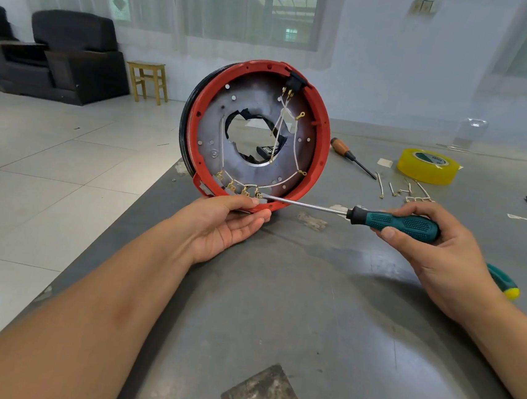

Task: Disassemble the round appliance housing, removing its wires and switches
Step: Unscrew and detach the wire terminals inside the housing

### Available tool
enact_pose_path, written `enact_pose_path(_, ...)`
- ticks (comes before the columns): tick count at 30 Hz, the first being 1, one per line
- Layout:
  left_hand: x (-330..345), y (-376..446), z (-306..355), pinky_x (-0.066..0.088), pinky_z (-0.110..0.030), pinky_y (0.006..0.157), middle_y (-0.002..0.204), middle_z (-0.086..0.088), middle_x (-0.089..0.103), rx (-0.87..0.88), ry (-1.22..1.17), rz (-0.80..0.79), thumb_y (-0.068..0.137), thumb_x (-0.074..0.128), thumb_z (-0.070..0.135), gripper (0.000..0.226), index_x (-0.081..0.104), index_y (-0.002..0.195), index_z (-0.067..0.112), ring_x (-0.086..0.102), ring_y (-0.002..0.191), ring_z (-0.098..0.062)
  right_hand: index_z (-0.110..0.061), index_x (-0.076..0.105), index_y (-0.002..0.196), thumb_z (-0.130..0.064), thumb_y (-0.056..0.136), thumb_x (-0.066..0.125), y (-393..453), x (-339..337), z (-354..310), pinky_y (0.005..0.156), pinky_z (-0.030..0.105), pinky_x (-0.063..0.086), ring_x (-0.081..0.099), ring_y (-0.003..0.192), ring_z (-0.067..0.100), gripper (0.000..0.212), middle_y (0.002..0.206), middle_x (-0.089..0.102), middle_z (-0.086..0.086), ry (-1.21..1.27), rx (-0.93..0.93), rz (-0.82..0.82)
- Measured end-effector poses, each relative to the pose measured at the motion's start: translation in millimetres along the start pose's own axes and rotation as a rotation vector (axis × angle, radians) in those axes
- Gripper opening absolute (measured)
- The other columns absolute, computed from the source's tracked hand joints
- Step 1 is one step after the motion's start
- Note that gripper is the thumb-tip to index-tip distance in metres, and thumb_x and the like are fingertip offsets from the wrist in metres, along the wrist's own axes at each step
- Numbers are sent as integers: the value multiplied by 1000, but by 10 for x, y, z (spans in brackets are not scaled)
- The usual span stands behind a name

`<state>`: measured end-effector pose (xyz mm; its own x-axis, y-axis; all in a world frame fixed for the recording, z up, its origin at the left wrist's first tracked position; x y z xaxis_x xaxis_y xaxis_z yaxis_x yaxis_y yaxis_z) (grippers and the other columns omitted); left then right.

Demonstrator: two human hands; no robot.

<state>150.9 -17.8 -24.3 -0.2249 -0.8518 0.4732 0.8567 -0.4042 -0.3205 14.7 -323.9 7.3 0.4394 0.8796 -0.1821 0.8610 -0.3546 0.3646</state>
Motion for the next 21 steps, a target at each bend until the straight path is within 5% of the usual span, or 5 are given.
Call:
enact_pose_path(6, 4, -3, -4, 64, -30, 61, 100, -29, 77, 6, 12, -9, 96, 66, -4, 9, 74, 95, -8, 81, 86, -31, -18, 72, 106, -49, 54, 99, 6, 9, 12, 87, 36, 61, 73, 102, 41, 66, 118, 59, 21, 263, 68, 11)
enact_pose_path(14, 16, -5, -10, 64, -30, 61, 98, -31, 76, 4, 23, -15, 94, 66, -8, 11, 70, 104, -12, 80, 85, -33, -23, 72, 101, -36, 67, 87, -35, 23, -125, 79, 31, 62, 76, 91, 36, 39, 114, 64, 19, 188, 66, 40)
enact_pose_path(21, -12, 21, -2, 63, -30, 60, 101, -33, 75, 22, 8, 18, 92, 66, -14, 53, 50, 142, -6, 80, 86, -35, -28, 70, 99, -35, 72, 80, -81, 49, -295, 73, 25, 62, 78, 83, 25, 29, 99, 73, 4, 32, -14, 58)
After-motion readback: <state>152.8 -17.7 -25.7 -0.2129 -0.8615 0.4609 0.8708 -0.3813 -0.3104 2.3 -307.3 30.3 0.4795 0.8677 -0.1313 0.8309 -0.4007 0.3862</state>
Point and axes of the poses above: each hand's wrist, its own y-axis towards the middle knuckle, its own x-axis out of the palm, z = x × y, the point moved 7 cm from there along y, towards the middle knuckle
